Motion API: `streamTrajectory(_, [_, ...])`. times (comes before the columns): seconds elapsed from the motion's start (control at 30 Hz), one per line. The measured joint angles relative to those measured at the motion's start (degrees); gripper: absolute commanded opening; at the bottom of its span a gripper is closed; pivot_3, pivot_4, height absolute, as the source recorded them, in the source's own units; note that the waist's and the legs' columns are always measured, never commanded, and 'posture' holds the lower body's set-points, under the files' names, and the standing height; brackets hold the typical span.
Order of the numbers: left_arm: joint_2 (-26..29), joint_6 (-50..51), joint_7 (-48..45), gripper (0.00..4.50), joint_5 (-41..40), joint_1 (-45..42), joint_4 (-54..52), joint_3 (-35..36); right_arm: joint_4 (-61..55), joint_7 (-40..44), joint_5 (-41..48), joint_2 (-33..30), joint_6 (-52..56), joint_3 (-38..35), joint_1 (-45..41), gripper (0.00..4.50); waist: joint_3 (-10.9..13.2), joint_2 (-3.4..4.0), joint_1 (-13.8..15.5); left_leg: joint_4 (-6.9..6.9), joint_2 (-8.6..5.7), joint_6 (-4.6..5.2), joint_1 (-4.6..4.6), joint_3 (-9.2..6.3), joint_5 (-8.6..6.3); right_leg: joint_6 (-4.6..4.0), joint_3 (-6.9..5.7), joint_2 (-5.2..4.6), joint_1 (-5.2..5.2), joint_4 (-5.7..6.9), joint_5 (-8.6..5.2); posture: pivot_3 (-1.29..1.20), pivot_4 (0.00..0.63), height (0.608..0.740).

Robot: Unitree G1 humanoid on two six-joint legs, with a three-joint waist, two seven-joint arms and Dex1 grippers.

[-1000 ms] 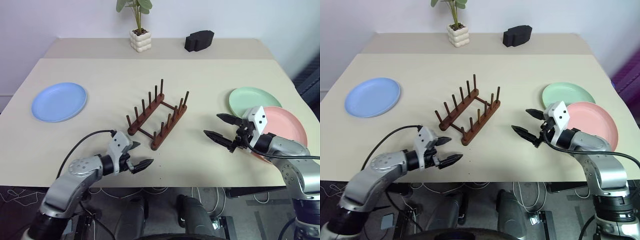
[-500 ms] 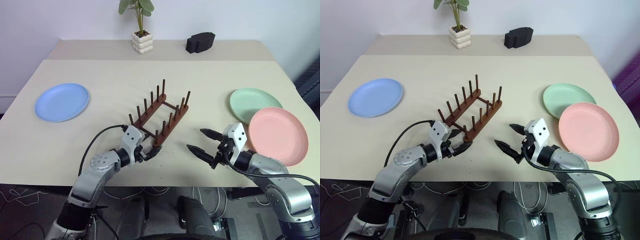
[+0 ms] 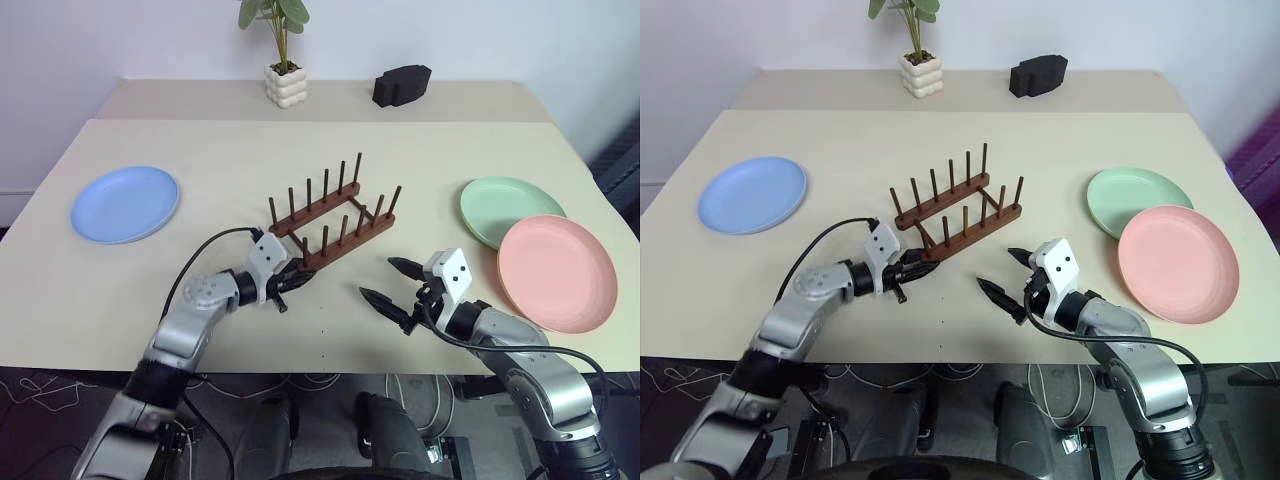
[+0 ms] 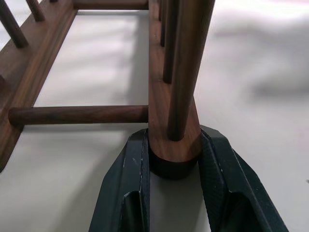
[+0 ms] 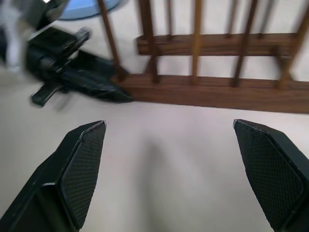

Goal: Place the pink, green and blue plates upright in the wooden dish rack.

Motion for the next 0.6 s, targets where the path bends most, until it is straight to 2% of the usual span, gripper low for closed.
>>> streamTrajectory(0.27, [-3.2, -11.8, -14.0, 0.77, 2.0, -12.0, 20.5, -1.9, 0.1, -0.9, -1.1, 0.7, 0.1, 1.2, 1.0, 4.34, 0.0, -0.02, 0.1, 0.06, -0.03, 0.05, -0.06, -0.03, -0.02, 0.03, -0.01, 0.01, -0.01, 0.02, 0.0, 0.0, 0.15, 0.737])
streamTrajectory(0.5, [-7.5, -18.1, -18.5, 0.77, 3.9, -18.5, 32.7, -1.7, 0.1, -4.1, -3.0, 2.9, 0.0, 2.2, 1.3, 4.34, 0.0, -0.04, -0.1, 0.18, -0.02, 0.14, -0.1, -0.02, -0.07, 0.06, 0.0, 0.01, -0.01, 0.03, 0.01, 0.0, 0.15, 0.737])
streamTrajectory(0.6, [-7.7, -18.2, -19.5, 2.25, 4.0, -19.3, 35.2, -1.2, 0.1, -4.9, -3.4, 3.5, 0.0, 2.3, 1.3, 4.34, 0.0, -0.04, -0.1, 0.21, -0.02, 0.14, -0.1, -0.02, -0.08, 0.08, 0.0, 0.01, -0.01, 0.05, 0.02, 0.0, 0.15, 0.737])
